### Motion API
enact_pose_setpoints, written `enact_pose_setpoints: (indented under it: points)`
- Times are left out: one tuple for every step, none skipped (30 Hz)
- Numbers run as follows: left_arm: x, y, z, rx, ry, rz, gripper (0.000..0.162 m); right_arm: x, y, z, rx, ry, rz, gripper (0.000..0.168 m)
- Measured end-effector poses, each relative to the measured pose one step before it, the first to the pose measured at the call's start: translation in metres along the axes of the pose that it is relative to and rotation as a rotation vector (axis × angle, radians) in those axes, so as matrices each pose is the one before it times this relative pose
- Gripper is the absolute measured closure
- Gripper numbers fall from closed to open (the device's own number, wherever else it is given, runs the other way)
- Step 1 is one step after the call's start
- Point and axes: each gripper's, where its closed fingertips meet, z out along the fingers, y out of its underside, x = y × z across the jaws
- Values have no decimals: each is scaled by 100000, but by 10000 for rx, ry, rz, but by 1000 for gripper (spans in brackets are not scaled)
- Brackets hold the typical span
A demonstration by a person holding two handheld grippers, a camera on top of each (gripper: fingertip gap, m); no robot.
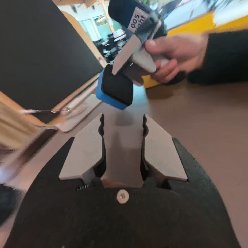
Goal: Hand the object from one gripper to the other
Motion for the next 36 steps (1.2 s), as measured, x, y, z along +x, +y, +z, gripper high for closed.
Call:
enact_pose_setpoints:
  points:
    - [-510,137,-140,-147,-763,1257,102,474,-216,-441,130,-21,800,147]
    - [-512,25,-121,-85,-763,1168,101,292,73,-264,-61,-130,892,147]
    - [-323,-18,-50,-57,-586,1012,100,125,286,-87,-197,-197,894,147]
    - [-8,8,34,-92,-357,920,97,57,279,55,-153,-179,696,147]
    - [79,-49,81,-104,-290,933,94,94,236,159,-100,-68,435,147]
    - [-15,-250,102,-20,-358,926,93,145,334,259,-158,37,270,147]
    - [-122,-422,91,60,-423,840,93,118,478,317,-237,54,207,146]
    - [-172,-449,107,56,-413,713,94,40,512,350,-252,1,227,146]
    - [266,-400,113,41,-105,633,91,80,413,328,-180,-32,347,146]
    - [322,-515,46,139,-94,481,95,343,94,161,-9,65,446,147]
    - [196,-555,4,162,-180,504,105,291,-121,-24,97,-34,403,147]
    - [89,-439,63,81,-226,548,117,-18,-82,-111,50,-247,363,148]
    - [187,-278,100,14,-92,399,130,-233,57,-69,-45,-355,342,147]
    - [133,-163,132,0,-47,138,133,-193,155,34,-80,-273,258,148]
    - [278,51,159,-87,136,-1,132,85,142,118,-68,-50,119,148]
    - [324,194,116,-127,178,-47,131,236,155,161,-85,56,57,148]
    - [156,149,62,-67,41,33,128,89,297,216,-167,-32,77,148]
    - [-58,-106,-60,88,-82,110,131,3,171,192,-88,-84,94,148]
    - [7,29,-55,-39,29,88,132,65,122,139,-59,-22,53,148]
    - [-183,-54,-86,-18,33,-114,134,31,82,79,-53,7,-30,149]
    - [-579,-220,-115,104,-23,-824,136,-226,-9,17,-17,-95,-153,149]
    - [-628,-178,-84,161,151,-1527,137,-462,-158,-58,55,-124,-388,148]
    - [-468,-75,-85,170,390,-1769,138,-291,-342,-145,145,139,-640,145]
    - [-334,-50,-127,238,515,-1831,138,126,-541,-294,241,528,-882,139]
    - [-266,-101,-257,296,596,-1783,137,423,-658,-418,291,768,-1048,135]
    - [-533,-324,-349,384,427,-1557,138,219,-634,-443,280,613,-1092,131]
    - [-553,-427,-375,377,392,-1425,136,-227,-587,-397,262,274,-994,126]
    - [-460,-343,-364,308,408,-1406,138,-585,-546,-289,262,-11,-848,122]
    - [-706,-301,-321,275,184,-1296,138,-909,-528,-175,283,-258,-767,118]
    - [-390,-122,-221,153,333,-1206,137,-1142,-502,-52,292,-409,-713,114]
    - [140,52,-121,-3,625,-1136,137,-1025,-369,44,224,-347,-591,110]
    - [59,-195,-77,156,414,-846,137,-796,-93,151,62,-235,-485,108]
    - [22,-345,-84,301,216,-541,137,-622,165,225,-102,-168,-413,107]
    - [499,-104,13,141,436,-401,137,-481,298,284,-171,-114,-350,107]
    - [670,183,135,-92,474,-326,137,-387,352,308,-174,-98,-275,107]
    - [521,293,223,-125,283,-154,137,-320,334,317,-144,-107,-184,109]
